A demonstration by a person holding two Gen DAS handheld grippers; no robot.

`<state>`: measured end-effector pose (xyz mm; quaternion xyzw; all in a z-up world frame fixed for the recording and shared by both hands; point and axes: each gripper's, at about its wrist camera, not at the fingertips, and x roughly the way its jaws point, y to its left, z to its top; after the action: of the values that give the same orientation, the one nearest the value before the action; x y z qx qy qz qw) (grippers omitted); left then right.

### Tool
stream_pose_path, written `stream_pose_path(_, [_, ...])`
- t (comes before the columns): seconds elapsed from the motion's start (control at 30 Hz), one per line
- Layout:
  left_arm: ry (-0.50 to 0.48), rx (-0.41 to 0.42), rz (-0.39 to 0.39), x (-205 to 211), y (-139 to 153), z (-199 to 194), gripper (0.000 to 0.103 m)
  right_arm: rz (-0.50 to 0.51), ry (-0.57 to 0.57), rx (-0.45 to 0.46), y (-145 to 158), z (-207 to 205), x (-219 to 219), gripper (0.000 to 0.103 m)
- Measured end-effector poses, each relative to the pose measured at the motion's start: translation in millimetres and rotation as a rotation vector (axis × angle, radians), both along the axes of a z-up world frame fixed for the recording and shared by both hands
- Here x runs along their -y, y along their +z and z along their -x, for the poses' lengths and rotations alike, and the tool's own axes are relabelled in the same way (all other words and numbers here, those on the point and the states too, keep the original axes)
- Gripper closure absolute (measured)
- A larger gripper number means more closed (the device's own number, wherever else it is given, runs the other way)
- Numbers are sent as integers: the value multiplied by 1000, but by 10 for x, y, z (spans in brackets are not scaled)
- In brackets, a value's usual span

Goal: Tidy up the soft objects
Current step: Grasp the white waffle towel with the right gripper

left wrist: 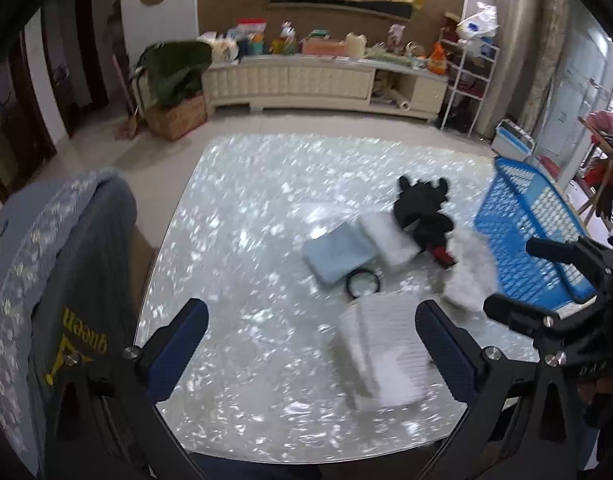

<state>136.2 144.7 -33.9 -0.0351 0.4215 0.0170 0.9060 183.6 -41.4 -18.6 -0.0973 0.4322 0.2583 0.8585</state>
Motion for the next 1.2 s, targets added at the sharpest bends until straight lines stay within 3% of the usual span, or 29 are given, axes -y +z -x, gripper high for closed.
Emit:
stream_pose_path(0.37, [49, -134, 14, -451, -632, 33, 0, 86, 93, -163, -652, 33, -662, 0])
stream_pose_path(0.73, [9, -169, -17, -580, -861, 139, 0, 176, 151, -208, -949, 221, -1049, 42])
stream_pose_path(0.9, [-13, -184, -2, -603, -935, 197, 0, 242, 176, -237, -1154, 280, -1205, 53])
stream_pose_path(1.03, [-18, -202, 7, -637, -1015, 220, 0, 274, 174, -244, -1270, 318, -1281, 52])
stream_pose_path(1.2, [-17, -222, 22, -688, -1118, 266, 0, 303, 185, -243, -1364, 339, -1368, 43])
